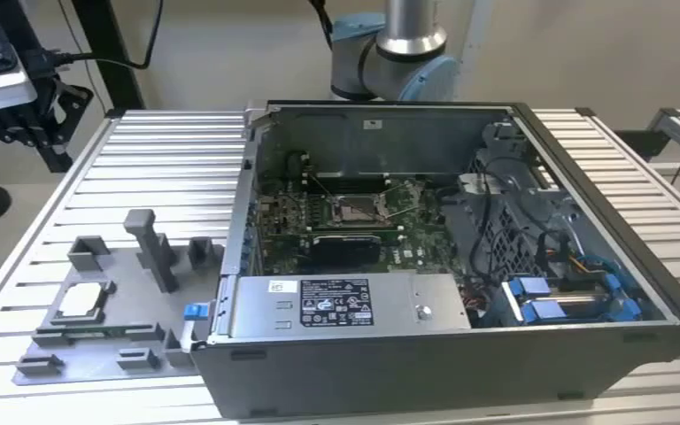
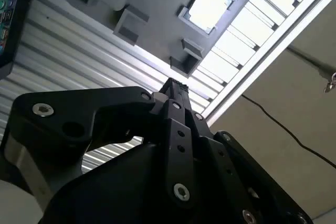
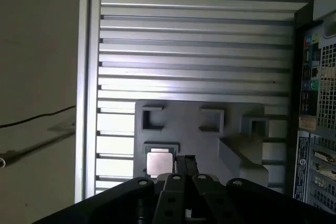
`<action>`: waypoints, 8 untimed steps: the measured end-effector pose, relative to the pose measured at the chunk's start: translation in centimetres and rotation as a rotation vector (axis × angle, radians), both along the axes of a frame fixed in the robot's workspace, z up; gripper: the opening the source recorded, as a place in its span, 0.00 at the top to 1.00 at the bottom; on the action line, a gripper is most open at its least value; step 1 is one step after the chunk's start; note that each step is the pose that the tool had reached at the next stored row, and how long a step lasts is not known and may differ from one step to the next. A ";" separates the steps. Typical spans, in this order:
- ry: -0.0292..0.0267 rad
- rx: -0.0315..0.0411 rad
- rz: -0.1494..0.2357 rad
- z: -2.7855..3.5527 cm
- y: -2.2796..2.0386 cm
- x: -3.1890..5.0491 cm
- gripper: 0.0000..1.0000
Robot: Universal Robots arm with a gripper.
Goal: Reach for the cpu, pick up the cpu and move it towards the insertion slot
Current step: 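Reach for the cpu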
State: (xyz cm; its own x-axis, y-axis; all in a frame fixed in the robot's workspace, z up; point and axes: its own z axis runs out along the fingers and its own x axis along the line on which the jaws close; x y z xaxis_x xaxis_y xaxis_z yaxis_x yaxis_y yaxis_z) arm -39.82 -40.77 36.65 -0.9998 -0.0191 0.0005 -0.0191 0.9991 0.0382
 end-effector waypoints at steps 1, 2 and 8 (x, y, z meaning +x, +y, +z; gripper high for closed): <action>0.0000 0.0001 0.000 0.00 0.00 0.00 1.00; 0.0000 0.0000 0.000 0.00 0.00 0.00 1.00; -0.0001 0.0025 0.000 -0.01 -1.08 -0.09 1.00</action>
